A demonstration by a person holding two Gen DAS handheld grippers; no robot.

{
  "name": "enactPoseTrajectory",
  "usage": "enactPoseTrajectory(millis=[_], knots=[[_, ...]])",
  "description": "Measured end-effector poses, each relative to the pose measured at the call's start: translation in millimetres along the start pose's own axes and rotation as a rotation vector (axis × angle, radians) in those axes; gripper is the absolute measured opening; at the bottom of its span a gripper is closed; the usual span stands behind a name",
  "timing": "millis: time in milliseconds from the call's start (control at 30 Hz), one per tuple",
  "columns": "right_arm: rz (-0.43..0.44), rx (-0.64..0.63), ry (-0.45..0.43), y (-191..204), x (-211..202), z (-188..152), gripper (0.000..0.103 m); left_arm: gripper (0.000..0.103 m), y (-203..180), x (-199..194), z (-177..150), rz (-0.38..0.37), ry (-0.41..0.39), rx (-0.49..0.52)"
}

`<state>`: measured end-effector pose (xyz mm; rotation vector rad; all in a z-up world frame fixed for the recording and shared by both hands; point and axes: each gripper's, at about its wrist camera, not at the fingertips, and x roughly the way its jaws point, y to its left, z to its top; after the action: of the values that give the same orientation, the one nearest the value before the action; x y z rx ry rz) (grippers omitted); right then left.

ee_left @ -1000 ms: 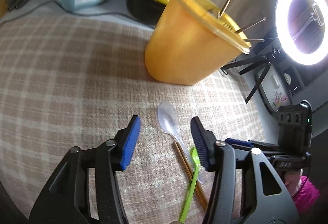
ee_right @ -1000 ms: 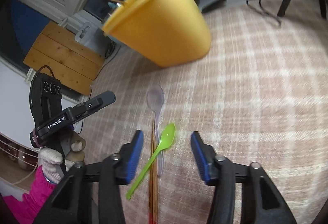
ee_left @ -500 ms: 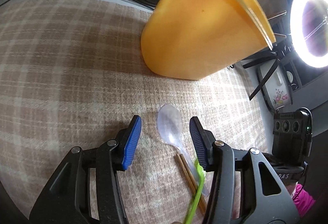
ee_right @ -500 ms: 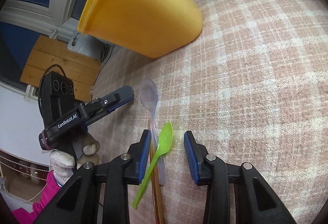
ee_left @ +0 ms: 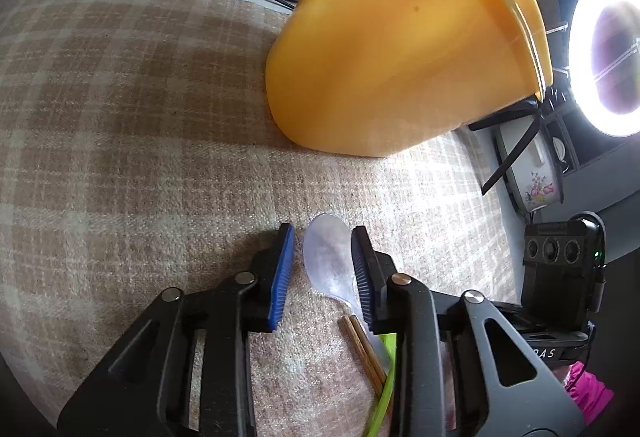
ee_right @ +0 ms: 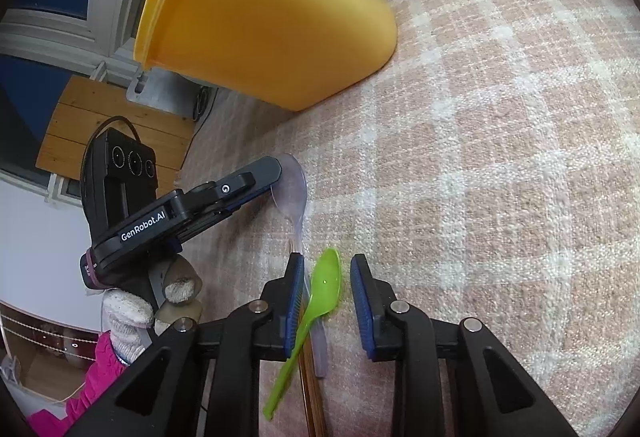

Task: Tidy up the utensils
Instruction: 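Close the right tool on the green plastic spoon's handle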

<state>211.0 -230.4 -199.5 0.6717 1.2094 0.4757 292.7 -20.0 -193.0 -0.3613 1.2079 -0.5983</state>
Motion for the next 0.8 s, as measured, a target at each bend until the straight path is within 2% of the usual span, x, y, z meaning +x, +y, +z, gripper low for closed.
enactPoseTrajectory(millis=[100,167,200,300,367,400,667,800], knots=[[-0.005,-0.001,-0.001,9,6,3,0.025,0.020,-3,2,-2,0.004,0.004,0.018],[-0.017,-0.011,0.002,14,10,5,0.021,0.008,-5,5,-3,0.007,0.012,0.029],[-0.027,-0.015,0.000,18,12,6,0.019,0.007,-6,7,-4,0.011,0.018,0.031],[-0.048,-0.023,-0.003,23,14,5,0.014,0.005,-10,10,-6,0.013,0.007,0.043],[-0.060,-0.026,0.001,24,17,7,0.004,0.004,-15,14,-8,0.018,0.006,0.048],[-0.059,-0.021,0.002,22,16,6,0.002,0.004,-17,15,-8,0.018,0.004,0.050],[-0.051,-0.006,-0.037,18,10,4,0.001,0.002,-27,15,-13,0.022,-0.013,0.069],[-0.066,-0.032,-0.063,23,-1,2,0.001,0.001,-21,-1,-15,0.017,-0.037,0.076]])
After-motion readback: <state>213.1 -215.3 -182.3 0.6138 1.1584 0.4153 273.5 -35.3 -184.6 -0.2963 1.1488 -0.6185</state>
